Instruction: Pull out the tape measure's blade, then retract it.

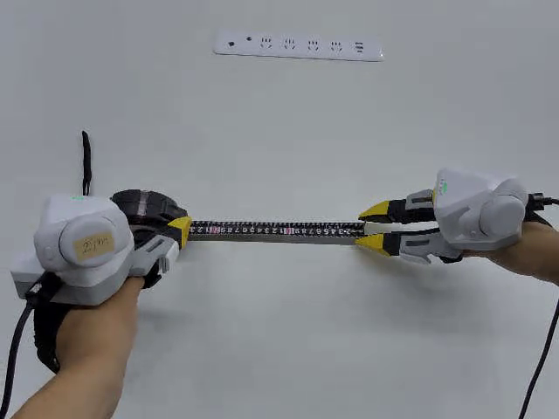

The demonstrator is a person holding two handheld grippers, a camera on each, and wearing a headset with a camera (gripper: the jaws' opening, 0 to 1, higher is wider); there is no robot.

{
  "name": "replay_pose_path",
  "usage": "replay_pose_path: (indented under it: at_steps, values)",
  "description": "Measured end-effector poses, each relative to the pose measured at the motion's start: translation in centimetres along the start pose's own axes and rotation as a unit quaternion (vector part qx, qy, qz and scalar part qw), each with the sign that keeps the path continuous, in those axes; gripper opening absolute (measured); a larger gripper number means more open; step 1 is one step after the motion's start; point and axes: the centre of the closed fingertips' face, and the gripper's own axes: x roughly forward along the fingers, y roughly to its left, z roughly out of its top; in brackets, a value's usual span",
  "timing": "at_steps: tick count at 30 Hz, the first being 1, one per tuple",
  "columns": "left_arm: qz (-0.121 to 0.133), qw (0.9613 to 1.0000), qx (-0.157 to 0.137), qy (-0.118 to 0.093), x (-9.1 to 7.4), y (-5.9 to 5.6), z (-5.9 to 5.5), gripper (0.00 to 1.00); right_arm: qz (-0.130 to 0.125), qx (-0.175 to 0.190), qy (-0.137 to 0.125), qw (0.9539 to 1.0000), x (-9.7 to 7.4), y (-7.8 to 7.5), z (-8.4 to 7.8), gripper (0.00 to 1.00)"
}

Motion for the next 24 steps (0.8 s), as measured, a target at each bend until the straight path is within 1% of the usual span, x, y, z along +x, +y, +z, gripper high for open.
replay_pose_path:
  at_steps: [4,8,10,12,14,16,22,24]
  values:
    - [0.000,1.0000,0.005,0.006,0.19,-0.17,-0.27,0.67,0.001,-0.003,0.005,1.0000,0.11,0.08,-0.32,0.15]
    - [0.002,1.0000,0.003,0.004,0.20,-0.31,-0.26,0.66,0.001,-0.006,0.004,1.0000,0.06,0.11,-0.31,0.14]
    - [0.001,1.0000,0.001,0.007,0.27,-0.44,-0.33,0.65,0.002,-0.007,0.003,1.0000,0.06,0.13,-0.33,0.14]
    - [0.002,1.0000,-0.002,0.006,0.30,-0.46,-0.23,0.65,0.003,-0.009,0.004,1.0000,0.05,0.15,-0.33,0.14]
    - [0.002,1.0000,-0.007,0.000,0.29,-0.46,0.13,0.65,0.003,-0.008,0.004,1.0000,0.04,0.14,-0.37,0.13]
    - [0.003,1.0000,-0.008,0.001,0.32,-0.44,0.28,0.65,0.004,-0.009,0.003,0.9999,0.04,0.14,-0.40,0.13]
    - [0.003,0.9999,-0.011,0.004,0.36,-0.39,0.22,0.65,0.006,-0.007,0.002,1.0000,0.02,0.20,-0.38,0.13]
    - [0.004,0.9999,-0.014,0.005,0.38,-0.35,0.17,0.63,0.008,-0.005,0.002,1.0000,0.00,0.27,-0.39,0.13]
